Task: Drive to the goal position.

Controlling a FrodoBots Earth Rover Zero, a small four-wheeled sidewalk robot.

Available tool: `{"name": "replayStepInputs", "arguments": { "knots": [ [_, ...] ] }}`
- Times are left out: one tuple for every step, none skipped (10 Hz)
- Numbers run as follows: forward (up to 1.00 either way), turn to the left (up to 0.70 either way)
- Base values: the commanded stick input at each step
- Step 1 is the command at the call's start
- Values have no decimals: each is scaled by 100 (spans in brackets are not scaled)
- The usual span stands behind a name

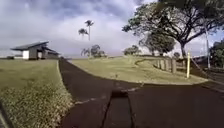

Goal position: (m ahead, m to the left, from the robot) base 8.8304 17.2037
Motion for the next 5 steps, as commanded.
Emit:
{"name": "replayStepInputs", "arguments": {
  "knots": [
    [70,30],
    [70,35],
    [70,35],
    [70,35],
    [70,35]
  ]
}}
